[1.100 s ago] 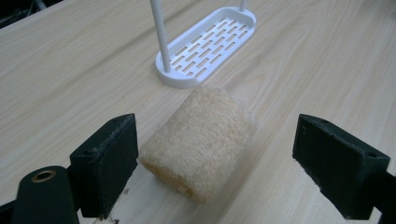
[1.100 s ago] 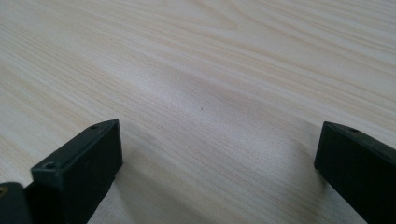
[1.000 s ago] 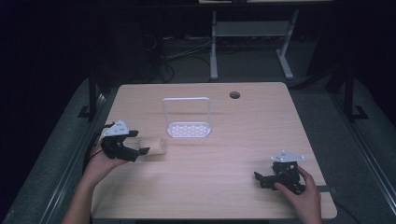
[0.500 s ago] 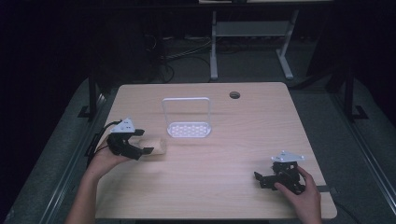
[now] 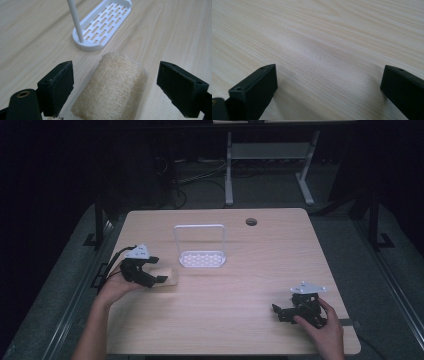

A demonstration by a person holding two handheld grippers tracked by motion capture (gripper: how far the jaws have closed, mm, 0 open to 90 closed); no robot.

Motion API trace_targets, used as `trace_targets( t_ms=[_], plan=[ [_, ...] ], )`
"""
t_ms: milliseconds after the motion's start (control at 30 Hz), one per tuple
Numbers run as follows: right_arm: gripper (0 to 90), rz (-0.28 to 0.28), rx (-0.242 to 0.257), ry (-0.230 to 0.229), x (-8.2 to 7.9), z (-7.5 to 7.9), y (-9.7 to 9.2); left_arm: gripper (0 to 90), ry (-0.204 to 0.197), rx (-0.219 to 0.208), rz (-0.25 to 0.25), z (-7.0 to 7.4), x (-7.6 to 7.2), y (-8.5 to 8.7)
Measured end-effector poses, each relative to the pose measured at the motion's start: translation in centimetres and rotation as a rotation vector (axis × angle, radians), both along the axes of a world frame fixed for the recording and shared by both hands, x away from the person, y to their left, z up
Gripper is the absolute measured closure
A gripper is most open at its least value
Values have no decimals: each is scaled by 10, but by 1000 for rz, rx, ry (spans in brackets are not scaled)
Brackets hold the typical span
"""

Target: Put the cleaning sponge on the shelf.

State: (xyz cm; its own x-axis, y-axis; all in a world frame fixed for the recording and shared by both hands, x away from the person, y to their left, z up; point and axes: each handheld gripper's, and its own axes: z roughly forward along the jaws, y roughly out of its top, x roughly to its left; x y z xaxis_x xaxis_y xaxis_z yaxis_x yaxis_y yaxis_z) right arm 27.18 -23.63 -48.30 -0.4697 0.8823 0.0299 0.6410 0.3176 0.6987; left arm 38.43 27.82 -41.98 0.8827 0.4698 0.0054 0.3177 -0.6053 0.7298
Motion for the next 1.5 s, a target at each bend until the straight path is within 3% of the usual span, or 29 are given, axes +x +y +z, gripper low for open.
trace_targets(
  t_ms=[433, 533, 1500],
  plan=[
    [7, 2, -1, -1, 0, 0, 0, 137, 35, 18, -41, -13, 7, -5],
    [7, 1, 0, 0, 0, 0, 0, 136, 32, 42, -49, -16, 8, -6],
    [7, 2, -1, -1, 0, 0, 0, 137, 75, 104, -28, -33, 9, -12]
  ],
)
